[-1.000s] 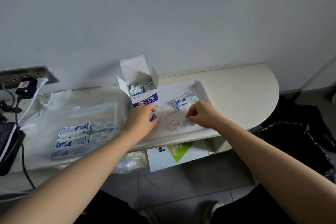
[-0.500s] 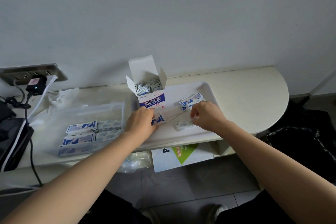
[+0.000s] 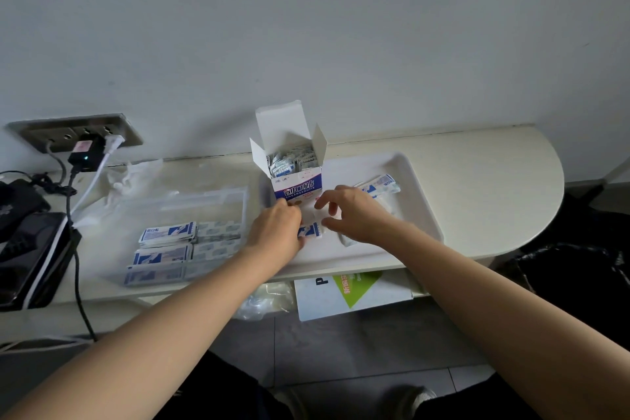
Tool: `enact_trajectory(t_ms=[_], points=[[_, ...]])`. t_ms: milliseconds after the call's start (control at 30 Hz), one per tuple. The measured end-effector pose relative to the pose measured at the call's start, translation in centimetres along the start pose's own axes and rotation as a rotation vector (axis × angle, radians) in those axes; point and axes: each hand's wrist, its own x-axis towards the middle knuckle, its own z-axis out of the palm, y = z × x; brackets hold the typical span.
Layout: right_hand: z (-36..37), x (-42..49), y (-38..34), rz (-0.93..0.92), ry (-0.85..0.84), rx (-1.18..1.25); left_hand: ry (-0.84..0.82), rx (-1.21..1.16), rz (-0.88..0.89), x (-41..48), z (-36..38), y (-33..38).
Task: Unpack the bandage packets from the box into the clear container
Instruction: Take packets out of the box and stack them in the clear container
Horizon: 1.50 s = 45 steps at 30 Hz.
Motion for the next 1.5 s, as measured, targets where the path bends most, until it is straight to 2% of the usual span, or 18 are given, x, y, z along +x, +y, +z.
enact_trajectory(t_ms=[300,533,633,767,833,1100,1500], points=[[2.3,0.5,-1.3,0.021,-0.023,-0.04,-0.026,-0.011,-0.018,-0.1,-0.1,-0.3],[-0.2,0.0,0.4,0.112,0.031,0.286,0.0,-0.142,-0.02,-0.1,-0.9,-0.8],[-1.6,-1.1,1.6,0.178,0.076,0.399,-0.025,-0.354,-0.051,0.3,-1.4,-0.5],[-2.3,-2.4,3.5,0.293,0.093,0.524,-0.14,-0.965,-0.123,-0.1,-1.7,0.5],[-2.3,-2.9,4.1,0.337,0.083,0.551,-0.169,-1.1,-0.176,-0.4,-1.7,1.1],[-2.1,-4.0,3.7,0.265,0.054,0.705,-0.173,-1.212,-0.224,-0.6,-0.7,2.2],[-2.3,-3.8,3.8,0.343,0.112,0.811,-0.103,-1.376,-0.225,-0.3,-0.4,2.0]])
